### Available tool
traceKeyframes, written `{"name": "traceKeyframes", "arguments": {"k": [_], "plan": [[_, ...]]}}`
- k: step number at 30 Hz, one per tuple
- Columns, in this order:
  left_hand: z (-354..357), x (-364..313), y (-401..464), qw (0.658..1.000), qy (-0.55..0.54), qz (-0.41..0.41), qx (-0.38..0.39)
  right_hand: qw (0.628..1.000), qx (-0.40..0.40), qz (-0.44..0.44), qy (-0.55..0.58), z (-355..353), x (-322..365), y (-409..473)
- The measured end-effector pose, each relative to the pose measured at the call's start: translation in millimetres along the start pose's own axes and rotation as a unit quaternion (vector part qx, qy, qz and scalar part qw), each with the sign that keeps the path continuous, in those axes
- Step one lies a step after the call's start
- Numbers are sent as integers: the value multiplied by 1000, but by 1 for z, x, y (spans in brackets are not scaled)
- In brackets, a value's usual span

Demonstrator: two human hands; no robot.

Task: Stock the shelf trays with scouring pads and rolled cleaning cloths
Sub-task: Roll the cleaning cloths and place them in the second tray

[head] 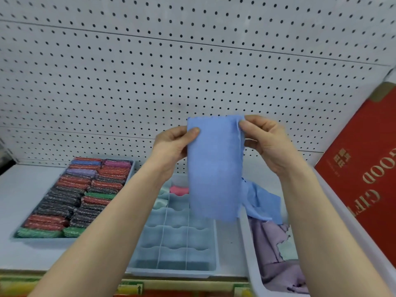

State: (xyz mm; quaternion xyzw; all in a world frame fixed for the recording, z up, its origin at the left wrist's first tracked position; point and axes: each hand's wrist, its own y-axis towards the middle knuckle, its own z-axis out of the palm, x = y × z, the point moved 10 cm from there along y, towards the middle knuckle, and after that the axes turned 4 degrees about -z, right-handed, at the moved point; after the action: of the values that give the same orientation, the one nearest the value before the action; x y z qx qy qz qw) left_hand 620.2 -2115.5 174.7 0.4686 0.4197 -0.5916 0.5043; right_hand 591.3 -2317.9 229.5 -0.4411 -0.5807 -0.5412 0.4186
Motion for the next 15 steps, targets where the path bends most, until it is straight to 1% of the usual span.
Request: {"name": "traceKeyframes", "arguments": {"k": [2,5,7,11,12,13,15], "plan": [[1,-6,-4,999,18,23,-14,998,15,25,-61,3,-7,-3],[-2,-12,-11,998,24,41,-35,990,-9,36,-134,0,-13,-6],[-5,-18,-14,997,37,61,-35,990,-20,35,-137,-5,-11,-8],[-13,-28,-18,996,25,81,-31,996,5,30,-87,-3,6,-10],[-14,-28,-17,996,32,81,-33,995,-3,31,-95,-3,7,-8],[-15,-26,-14,995,51,77,-44,991,-23,32,-131,-4,7,-3],[-14,-19,-9,991,90,65,-71,966,-78,29,-245,-7,3,9]]}}
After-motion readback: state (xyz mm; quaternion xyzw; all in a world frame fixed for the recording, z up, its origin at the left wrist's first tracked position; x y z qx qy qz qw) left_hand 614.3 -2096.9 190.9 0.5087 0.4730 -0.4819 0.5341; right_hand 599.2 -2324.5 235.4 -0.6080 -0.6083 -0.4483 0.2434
